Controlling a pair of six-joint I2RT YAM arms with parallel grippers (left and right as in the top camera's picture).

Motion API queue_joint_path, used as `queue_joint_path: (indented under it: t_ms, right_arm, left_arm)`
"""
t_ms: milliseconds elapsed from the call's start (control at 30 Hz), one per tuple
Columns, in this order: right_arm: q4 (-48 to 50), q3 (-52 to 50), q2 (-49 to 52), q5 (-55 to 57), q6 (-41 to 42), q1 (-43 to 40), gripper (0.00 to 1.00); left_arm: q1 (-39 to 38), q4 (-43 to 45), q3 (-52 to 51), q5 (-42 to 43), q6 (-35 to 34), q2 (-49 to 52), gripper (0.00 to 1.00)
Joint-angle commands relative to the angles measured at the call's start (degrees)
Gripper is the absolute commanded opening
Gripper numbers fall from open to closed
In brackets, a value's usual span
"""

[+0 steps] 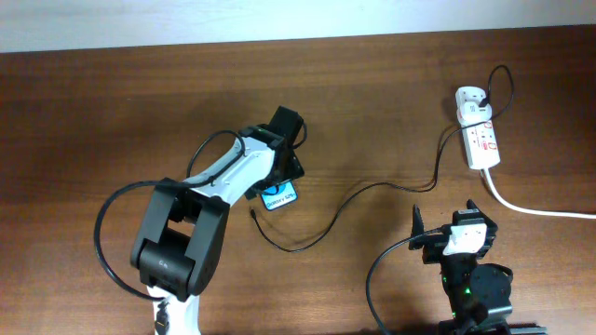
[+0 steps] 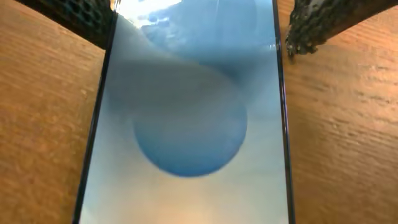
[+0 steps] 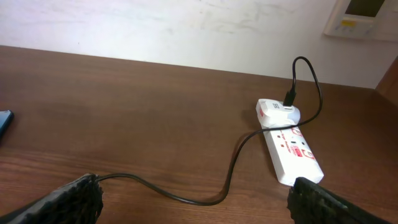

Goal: Plug charger to phone and switch on socket
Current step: 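Lower the left gripper and grasp the phone's top edge, then lift the phone upright with the left gripper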

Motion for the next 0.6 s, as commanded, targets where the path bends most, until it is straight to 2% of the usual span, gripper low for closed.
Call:
queue_joint_path:
  t_ms: [0,100,200,300,367,433,500,567]
  right_arm:
    - [0.2,-0.6,-0.2,-0.3,0.2,-0.5,0.98]
    - [0.2,-0.6,-0.2,-0.3,0.2,-0.5,0.98]
    - [0.2,-0.6,-0.2,-0.3,0.2,-0.5,0.98]
    - [0.2,-0.6,-0.2,-0.3,0.2,-0.5,0.98]
    - [0.2,-0.6,-0.2,-0.3,0.2,-0.5,0.98]
    - [0.2,-0.6,-0.2,-0.3,0.2,-0.5,0.98]
    - [0.2,-0.6,-0.2,-0.3,0.2,-0.5,0.98]
    - [0.2,-0.6,-0.2,-0.3,0.2,-0.5,0.98]
  left_arm:
    - [0.7,0.9,-2.1,1.2,-1.0,5.5,0.92]
    - [1.5,0.9,-2.1,2.1,-1.0,5.7,0.92]
    - [1.6,-0.3,-2.1,2.8,-1.0,5.7,0.79]
    - [1.6,-0.8,-2.1,3.0,-1.0,5.7,0.72]
    - [1.6,-0.9,-2.0,3.2,-1.0,5.7,0.70]
    - [1.6,-3.1,-0.6,3.5,-1.0,5.6,0.70]
    - [1.6,-6.9,2.5,3.4,-0.9,5.0,0.63]
    - [1.6,-10.0,5.8,3.4,-0.3,4.3,0.63]
